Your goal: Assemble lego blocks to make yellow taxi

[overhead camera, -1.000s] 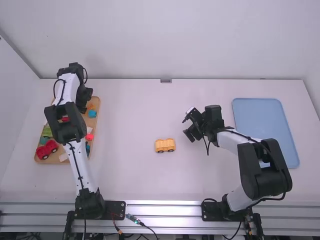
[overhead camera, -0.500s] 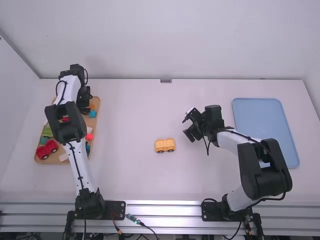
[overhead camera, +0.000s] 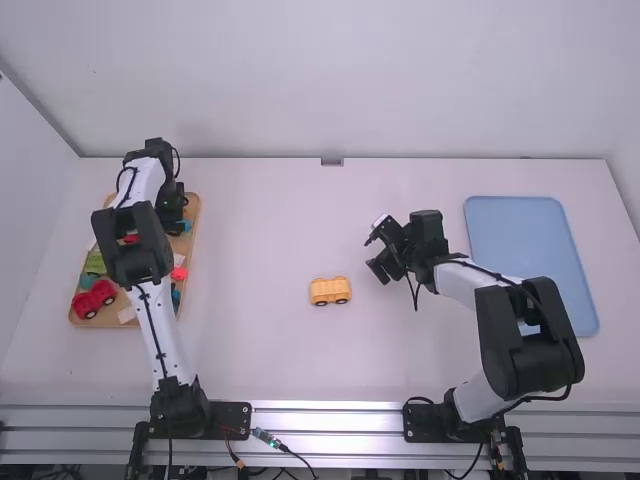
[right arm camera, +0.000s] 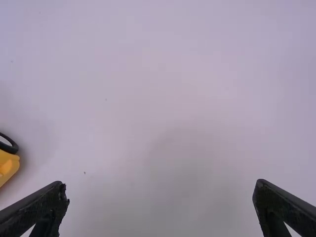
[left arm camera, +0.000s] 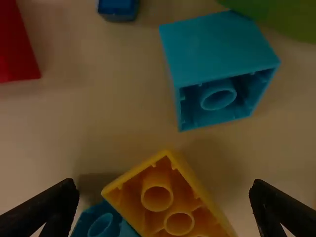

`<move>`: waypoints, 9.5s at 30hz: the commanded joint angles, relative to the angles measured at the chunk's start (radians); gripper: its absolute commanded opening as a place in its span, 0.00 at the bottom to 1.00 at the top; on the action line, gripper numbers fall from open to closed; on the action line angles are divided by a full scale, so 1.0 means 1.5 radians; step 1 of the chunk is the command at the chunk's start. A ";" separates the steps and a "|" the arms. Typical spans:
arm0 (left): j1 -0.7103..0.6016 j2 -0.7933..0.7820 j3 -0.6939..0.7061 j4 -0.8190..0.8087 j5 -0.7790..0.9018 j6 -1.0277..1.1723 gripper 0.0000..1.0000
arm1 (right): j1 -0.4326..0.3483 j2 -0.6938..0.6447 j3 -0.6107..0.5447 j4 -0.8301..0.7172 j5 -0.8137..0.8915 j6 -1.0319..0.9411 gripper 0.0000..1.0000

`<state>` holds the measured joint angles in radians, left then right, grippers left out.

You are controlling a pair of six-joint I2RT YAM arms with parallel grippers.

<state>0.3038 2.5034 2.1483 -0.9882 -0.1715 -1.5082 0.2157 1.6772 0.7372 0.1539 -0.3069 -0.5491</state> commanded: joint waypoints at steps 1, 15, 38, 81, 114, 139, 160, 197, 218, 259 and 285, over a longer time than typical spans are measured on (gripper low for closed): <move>0.003 -0.007 -0.002 0.007 -0.017 -0.004 0.93 | 0.002 -0.018 0.003 -0.003 0.001 0.000 0.99; 0.003 -0.007 -0.007 0.042 -0.023 0.026 0.60 | 0.001 -0.018 0.003 -0.003 -0.002 0.002 0.99; 0.003 -0.007 -0.007 -0.030 -0.050 0.023 0.41 | 0.001 -0.018 0.002 -0.003 -0.002 0.002 0.99; 0.003 -0.007 -0.007 -0.046 -0.054 0.023 0.53 | 0.001 -0.018 0.002 -0.006 -0.002 0.002 0.99; 0.003 -0.007 -0.007 -0.047 -0.051 0.001 0.29 | 0.001 -0.018 0.002 -0.008 -0.002 0.002 0.99; 0.008 -0.007 -0.093 0.087 0.049 0.014 0.58 | 0.001 -0.018 0.002 -0.013 -0.004 0.001 0.99; 0.012 -0.007 -0.072 0.050 0.054 0.124 0.02 | 0.002 -0.018 0.002 -0.013 -0.004 0.000 0.99; -0.023 -0.085 -0.050 0.059 0.055 0.615 0.02 | 0.001 -0.018 0.002 0.022 -0.025 0.054 0.99; -0.133 -0.551 -0.634 0.450 0.586 1.179 0.02 | 0.001 -0.017 0.003 0.233 -0.288 0.279 0.99; -0.283 -0.598 -0.812 0.573 1.090 1.623 0.02 | 0.077 0.001 0.046 0.413 -0.648 0.351 0.83; -0.285 -0.598 -0.812 0.641 1.100 1.559 0.02 | 0.103 0.001 0.047 0.453 -0.600 0.348 0.49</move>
<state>-0.1215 1.6341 0.9337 -0.0254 1.4391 0.8299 0.3683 1.6772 0.7902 0.8288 -1.2140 -0.0177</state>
